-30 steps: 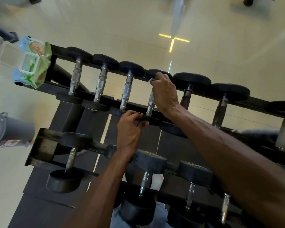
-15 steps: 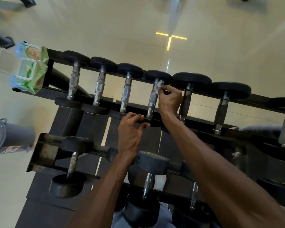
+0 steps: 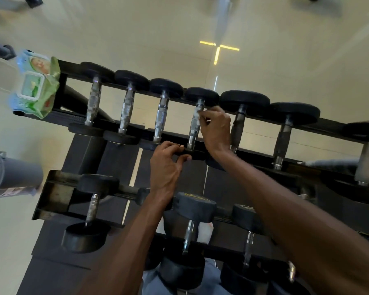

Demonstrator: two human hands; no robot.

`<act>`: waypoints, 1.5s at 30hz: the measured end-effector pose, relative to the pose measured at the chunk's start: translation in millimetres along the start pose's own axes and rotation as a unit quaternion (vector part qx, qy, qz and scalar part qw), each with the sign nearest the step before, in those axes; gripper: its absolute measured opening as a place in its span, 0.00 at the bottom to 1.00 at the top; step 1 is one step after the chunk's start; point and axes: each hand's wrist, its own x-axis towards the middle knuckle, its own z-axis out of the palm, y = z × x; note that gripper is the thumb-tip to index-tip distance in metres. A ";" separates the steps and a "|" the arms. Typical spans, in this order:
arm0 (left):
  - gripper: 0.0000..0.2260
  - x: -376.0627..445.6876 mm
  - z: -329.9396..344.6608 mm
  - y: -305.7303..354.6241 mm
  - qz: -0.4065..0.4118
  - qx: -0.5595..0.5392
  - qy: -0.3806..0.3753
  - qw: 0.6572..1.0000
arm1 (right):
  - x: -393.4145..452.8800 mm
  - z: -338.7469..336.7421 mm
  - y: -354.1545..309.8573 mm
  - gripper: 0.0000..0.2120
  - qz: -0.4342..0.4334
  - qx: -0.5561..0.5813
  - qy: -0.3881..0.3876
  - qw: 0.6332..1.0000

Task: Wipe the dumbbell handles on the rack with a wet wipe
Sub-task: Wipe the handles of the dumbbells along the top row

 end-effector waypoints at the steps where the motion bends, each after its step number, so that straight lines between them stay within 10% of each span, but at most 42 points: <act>1: 0.09 0.2 -0.2 0.8 -0.001 -0.002 -0.001 1.000 | 10.9 -0.8 -1.1 0.05 0.013 0.011 0.010 1.000; 5: 0.09 1.3 -0.7 0.2 -0.003 -0.005 0.001 1.000 | 15.3 -2.2 -4.7 0.05 0.030 0.026 0.009 0.999; 16: 0.09 0.1 -1.5 0.0 0.005 0.002 -0.010 1.000 | -11.9 -18.9 3.6 0.08 -0.246 -0.124 -0.337 0.900; 26: 0.18 3.3 -0.5 7.3 0.137 0.129 -0.089 0.978 | 0.3 -50.1 28.8 0.06 -0.043 -0.055 -0.245 0.967; 37: 0.12 38.0 39.4 44.7 0.228 0.465 -0.293 0.804 | 11.8 -45.2 17.6 0.05 0.045 0.028 -0.169 0.984; 40: 0.12 37.5 41.7 42.4 0.227 0.429 -0.272 0.831 | 9.8 -46.4 17.3 0.06 0.049 0.032 -0.166 0.984; 45: 0.20 14.8 18.5 0.7 0.097 0.077 -0.106 0.987 | 6.6 -50.7 17.0 0.07 0.041 0.036 -0.176 0.983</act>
